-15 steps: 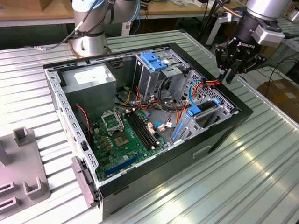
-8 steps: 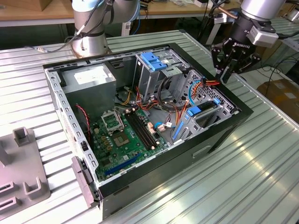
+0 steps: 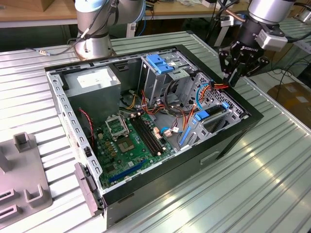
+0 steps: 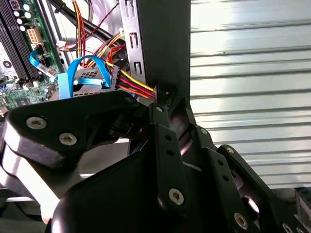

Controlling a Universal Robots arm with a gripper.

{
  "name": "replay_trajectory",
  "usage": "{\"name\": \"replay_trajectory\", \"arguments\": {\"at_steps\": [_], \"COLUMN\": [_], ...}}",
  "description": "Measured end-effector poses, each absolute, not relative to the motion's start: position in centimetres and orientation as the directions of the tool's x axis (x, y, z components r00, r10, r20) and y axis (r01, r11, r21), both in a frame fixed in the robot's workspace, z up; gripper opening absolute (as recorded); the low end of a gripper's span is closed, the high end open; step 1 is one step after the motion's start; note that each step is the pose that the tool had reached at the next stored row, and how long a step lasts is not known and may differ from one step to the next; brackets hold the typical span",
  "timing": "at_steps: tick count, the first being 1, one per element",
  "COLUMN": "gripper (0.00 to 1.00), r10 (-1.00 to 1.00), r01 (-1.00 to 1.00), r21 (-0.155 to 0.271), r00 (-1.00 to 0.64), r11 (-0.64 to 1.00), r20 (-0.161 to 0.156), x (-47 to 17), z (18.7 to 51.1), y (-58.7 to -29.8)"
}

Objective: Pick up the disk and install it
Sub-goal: 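Insert the first disk wire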

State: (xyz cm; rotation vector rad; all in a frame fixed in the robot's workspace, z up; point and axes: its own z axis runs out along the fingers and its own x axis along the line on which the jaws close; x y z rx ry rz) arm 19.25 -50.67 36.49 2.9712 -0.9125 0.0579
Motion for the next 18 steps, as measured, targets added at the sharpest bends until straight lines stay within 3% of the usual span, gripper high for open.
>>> {"name": "replay_trajectory", "arguments": {"at_steps": [2, 4, 18], "gripper": [0.29, 0.17, 0.17], "r10": [-0.560, -0.560, -0.583], "r01": [-0.562, -0.561, -0.585], "r21": [0.021, 0.020, 0.021], "r00": [0.827, 0.827, 0.811], "r11": [-0.827, -0.827, -0.811], "r20": [0.045, 0.045, 0.045], "x": [19.25, 19.25, 18.96], "z": [36.49, 36.55, 37.38], "y": [-50.68, -50.68, -50.68]}}
